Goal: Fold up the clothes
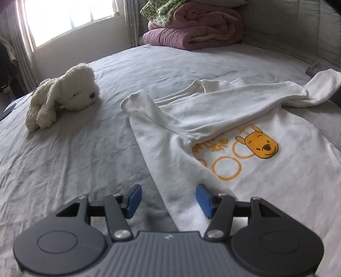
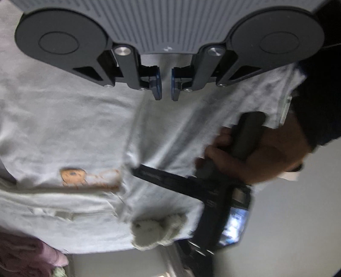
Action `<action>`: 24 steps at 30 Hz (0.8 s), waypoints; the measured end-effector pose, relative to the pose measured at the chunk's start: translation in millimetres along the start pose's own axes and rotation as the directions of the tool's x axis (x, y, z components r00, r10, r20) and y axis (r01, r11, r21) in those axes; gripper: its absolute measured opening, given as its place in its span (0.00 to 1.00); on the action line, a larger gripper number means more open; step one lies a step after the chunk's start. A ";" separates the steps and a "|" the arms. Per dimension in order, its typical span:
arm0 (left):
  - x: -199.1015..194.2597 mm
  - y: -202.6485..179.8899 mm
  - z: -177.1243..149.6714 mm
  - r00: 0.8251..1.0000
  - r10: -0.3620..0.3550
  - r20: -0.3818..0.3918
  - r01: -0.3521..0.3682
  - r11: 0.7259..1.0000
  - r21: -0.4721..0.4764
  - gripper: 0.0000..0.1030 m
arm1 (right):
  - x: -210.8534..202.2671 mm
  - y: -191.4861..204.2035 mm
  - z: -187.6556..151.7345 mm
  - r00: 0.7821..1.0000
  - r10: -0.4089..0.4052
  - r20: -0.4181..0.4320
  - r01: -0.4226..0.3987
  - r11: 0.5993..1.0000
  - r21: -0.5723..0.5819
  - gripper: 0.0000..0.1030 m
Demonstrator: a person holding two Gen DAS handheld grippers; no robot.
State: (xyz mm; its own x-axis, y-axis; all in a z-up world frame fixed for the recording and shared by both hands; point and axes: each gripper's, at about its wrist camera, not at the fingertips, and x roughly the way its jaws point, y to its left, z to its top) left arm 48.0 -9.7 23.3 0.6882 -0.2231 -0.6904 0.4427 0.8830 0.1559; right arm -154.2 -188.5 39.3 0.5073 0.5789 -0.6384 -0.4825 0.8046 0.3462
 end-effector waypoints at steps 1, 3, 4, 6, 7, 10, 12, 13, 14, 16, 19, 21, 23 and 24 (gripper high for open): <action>0.8 -1.3 -0.5 1.000 0.004 0.005 -0.004 1.000 0.004 0.57 | -0.1 1.5 -1.4 1.000 0.006 -0.007 -0.006 1.000 -0.008 0.15; 1.4 -3.9 -0.7 1.000 0.013 0.013 -0.014 1.000 0.007 0.56 | -0.2 1.2 -3.9 1.000 0.005 -0.016 -0.005 1.000 -0.007 0.09; 1.3 -4.8 -0.5 1.000 0.017 0.015 -0.017 1.000 0.010 0.56 | -0.2 0.9 -5.2 1.000 0.003 -0.020 -0.003 1.000 -0.006 0.09; 1.2 -6.2 -0.5 1.000 0.021 0.020 -0.022 1.000 0.018 0.56 | -0.3 0.3 -7.7 1.000 0.001 -0.028 -0.001 1.000 -0.003 0.16; 1.5 -6.3 -0.7 1.000 0.021 0.022 -0.021 1.000 0.019 0.56 | -0.3 0.0 -9.0 0.999 -0.001 -0.032 0.000 1.000 -0.002 0.15; 1.7 -4.6 -0.5 1.000 0.017 0.022 -0.017 1.000 0.009 0.56 | -0.4 -0.9 -12.8 0.999 -0.004 -0.044 0.005 1.000 0.002 0.12; 1.7 -4.0 -0.3 1.000 0.014 0.022 -0.014 1.000 0.006 0.56 | -1.8 -1.3 -14.9 0.999 -0.002 -0.042 0.003 1.000 0.011 0.10; 1.6 -3.9 -0.3 1.000 0.012 0.022 -0.013 1.000 0.005 0.56 | -3.9 -0.5 -14.1 0.999 0.004 -0.036 -0.003 1.000 0.015 0.15; 1.6 -3.8 -0.3 1.000 0.011 0.022 -0.011 1.000 0.004 0.56 | -6.2 0.9 -13.5 1.000 0.013 -0.028 -0.013 1.000 0.014 0.15; 2.0 -3.9 -1.0 1.000 0.011 0.023 -0.011 1.000 0.005 0.56 | -6.6 3.2 -14.1 0.999 0.018 -0.040 -0.018 1.000 0.003 0.15; 2.2 -4.1 -1.0 1.000 0.010 0.022 -0.010 1.000 0.008 0.56 | -6.4 2.5 -19.7 0.998 0.010 -0.054 -0.010 1.000 0.006 0.12; 2.3 -3.8 -1.0 1.000 0.009 0.021 -0.009 1.000 0.006 0.56 | -9.3 3.0 -21.2 0.998 0.009 -0.055 -0.009 1.000 0.011 0.13; 1.7 -4.1 -0.9 1.000 0.009 0.018 -0.009 1.000 0.012 0.56 | -11.9 4.8 -23.4 0.998 0.004 -0.064 -0.004 1.000 0.003 0.16; 1.3 -3.9 -0.8 1.000 0.008 0.015 -0.009 1.000 0.016 0.56 | -13.8 5.7 -26.1 0.997 0.003 -0.071 -0.004 1.000 -0.002 0.15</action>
State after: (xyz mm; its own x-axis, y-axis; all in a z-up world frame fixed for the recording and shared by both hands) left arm 46.7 -13.1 21.2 0.7005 -0.2219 -0.6782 0.4459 0.8782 0.1732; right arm -182.6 -195.4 32.1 0.4540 0.5708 -0.6842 -0.4857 0.8023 0.3471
